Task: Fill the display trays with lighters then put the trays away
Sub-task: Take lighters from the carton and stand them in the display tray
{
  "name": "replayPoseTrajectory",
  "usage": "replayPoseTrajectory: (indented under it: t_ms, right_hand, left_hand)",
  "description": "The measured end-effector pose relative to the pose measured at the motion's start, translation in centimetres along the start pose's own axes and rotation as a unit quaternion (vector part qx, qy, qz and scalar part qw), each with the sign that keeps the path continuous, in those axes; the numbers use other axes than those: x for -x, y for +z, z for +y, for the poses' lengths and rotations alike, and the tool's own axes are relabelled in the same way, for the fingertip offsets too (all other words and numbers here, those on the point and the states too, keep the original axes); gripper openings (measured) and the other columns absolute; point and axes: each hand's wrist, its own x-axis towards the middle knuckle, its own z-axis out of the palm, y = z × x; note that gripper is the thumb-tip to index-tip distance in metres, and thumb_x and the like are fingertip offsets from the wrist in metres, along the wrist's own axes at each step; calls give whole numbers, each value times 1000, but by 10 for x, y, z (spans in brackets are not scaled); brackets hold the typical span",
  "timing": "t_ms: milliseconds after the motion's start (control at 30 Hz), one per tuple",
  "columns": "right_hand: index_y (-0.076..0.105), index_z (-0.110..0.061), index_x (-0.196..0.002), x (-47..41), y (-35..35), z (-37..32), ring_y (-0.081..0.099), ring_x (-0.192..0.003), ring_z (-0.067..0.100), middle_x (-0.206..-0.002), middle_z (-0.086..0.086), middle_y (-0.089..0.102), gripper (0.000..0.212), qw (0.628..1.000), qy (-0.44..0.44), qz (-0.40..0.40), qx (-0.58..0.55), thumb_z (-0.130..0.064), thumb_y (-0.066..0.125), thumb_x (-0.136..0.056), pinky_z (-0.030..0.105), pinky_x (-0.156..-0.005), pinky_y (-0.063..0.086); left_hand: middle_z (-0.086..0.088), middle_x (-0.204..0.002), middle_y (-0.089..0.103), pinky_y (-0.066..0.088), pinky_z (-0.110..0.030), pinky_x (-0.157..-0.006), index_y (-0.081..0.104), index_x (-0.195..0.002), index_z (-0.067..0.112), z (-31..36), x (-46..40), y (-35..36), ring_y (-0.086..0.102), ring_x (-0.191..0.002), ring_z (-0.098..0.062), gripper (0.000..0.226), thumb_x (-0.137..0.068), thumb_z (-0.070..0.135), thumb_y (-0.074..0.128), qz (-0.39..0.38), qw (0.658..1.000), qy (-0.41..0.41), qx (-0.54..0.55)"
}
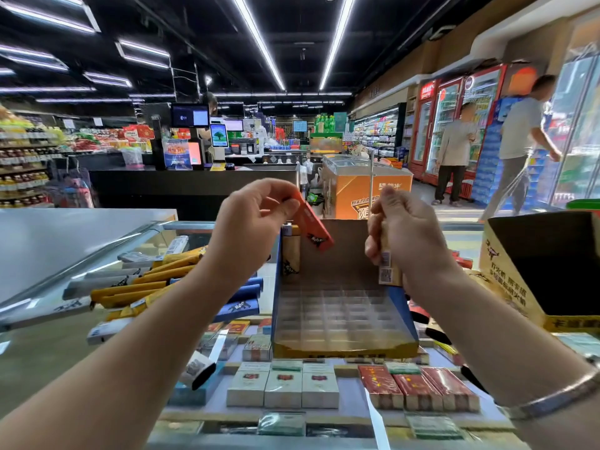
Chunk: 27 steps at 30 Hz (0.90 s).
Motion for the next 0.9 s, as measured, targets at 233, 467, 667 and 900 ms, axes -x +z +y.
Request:
replayPoseTrajectory:
  t_ms: [233,467,667,900]
  right_hand:
    - [54,-16,-76,-10,-13,2,43,-55,15,-61,-2,45,20,982,-48,102,149,-24,52,-94,32,-52,35]
    - [58,-23,-81,-16,-26,13,41,-58,11,-86,6,53,10,976,33,61,208,-23,57,-91,26,-50,34]
    - [56,-12,-122,-15,-20,26,44,-65,8,-80,-6,49,32,962,59,0,266,-20,57,-91,20,-51,31]
    - [55,-11,-123,-16,-20,28,52,-98,19,-108,6,58,33,960,56,-7,274,-19,56,-91,25,-67,42]
  left_hand:
    - [7,-91,66,56,-31,-72,70,-98,16,-12,8,11,63,-74,-8,16,-83,13,66,-58,979,102,-166]
    - [7,-92,69,42,-25,-77,72,-96,20,-13,6,14,54,-91,-12,15,-83,18,67,-31,965,113,-235]
    - [10,-98,65,35,-23,-82,70,-102,21,-15,3,17,46,-102,-13,18,-86,18,62,-80,966,68,-237]
    - [12,-112,42,41,-4,-74,59,-120,22,-15,-1,16,46,-95,-4,31,-93,11,48,-197,964,-62,-165]
